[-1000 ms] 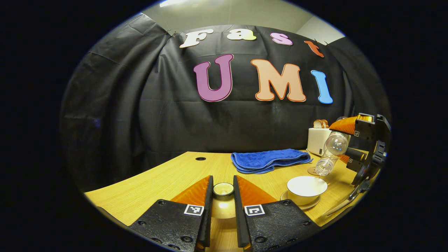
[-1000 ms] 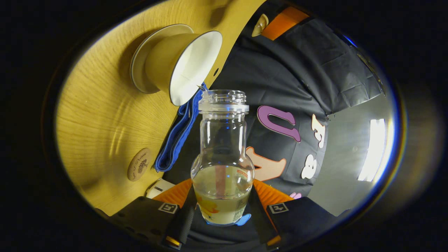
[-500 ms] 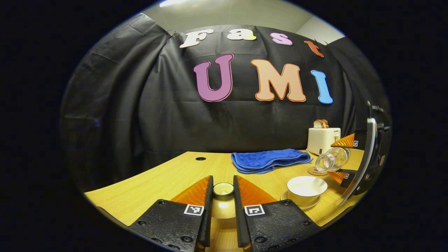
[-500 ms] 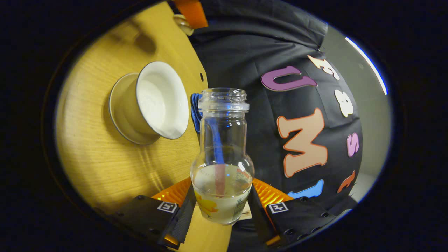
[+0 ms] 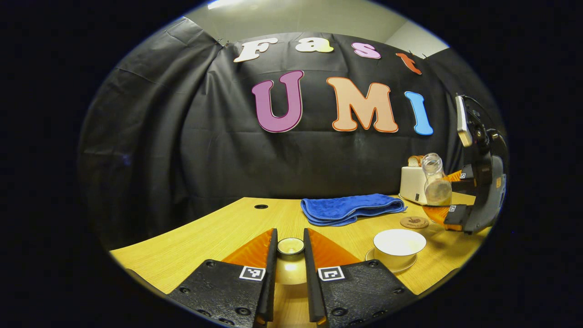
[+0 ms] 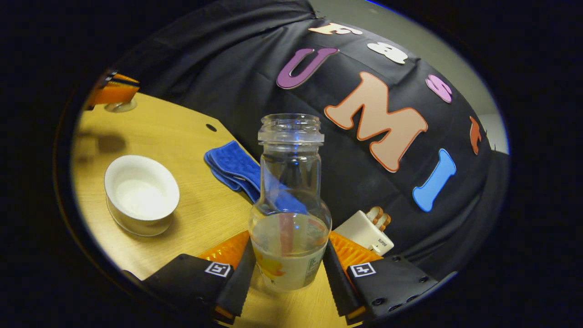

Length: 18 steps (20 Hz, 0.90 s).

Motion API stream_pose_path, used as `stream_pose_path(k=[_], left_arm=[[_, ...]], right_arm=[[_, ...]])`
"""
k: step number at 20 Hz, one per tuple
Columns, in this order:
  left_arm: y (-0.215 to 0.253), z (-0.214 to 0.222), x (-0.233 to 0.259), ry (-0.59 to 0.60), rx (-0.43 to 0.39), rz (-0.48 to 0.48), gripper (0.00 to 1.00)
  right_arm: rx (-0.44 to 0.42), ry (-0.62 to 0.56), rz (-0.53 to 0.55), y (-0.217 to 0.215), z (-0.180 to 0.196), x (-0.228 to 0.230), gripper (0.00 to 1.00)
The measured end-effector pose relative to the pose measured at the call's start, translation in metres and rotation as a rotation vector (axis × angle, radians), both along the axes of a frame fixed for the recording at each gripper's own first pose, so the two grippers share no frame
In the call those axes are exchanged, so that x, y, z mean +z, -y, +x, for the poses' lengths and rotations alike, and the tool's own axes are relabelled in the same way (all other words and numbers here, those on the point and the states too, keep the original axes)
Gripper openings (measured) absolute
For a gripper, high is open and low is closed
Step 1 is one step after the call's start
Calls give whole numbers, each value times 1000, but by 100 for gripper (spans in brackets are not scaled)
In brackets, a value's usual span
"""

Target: Open the teacup lid with one hand, grasp the water bottle and pour water into the teacup with the other hand; after pouring, place the water bottle on the coaster and then close the teacup lid.

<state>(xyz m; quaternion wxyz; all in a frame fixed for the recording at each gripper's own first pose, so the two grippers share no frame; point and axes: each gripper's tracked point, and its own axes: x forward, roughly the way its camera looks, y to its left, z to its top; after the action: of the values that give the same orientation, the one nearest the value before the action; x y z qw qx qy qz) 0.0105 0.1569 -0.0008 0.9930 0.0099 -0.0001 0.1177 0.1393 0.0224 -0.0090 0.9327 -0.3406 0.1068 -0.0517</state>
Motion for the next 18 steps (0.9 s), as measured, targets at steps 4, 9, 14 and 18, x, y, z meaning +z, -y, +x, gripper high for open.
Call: stream_pose_path(k=[4,9,14,18], left_arm=[[0,0,0,0,0,0,28],[0,0,0,0,0,0,28],[0,0,0,0,0,0,28],[0,0,0,0,0,0,28]], right_arm=[[-29,23,273,14,21,0,79],[-65,43,521,33,43,-10,77],[-113,43,568,51,54,-26,80],[-120,49,558,53,56,-28,80]])
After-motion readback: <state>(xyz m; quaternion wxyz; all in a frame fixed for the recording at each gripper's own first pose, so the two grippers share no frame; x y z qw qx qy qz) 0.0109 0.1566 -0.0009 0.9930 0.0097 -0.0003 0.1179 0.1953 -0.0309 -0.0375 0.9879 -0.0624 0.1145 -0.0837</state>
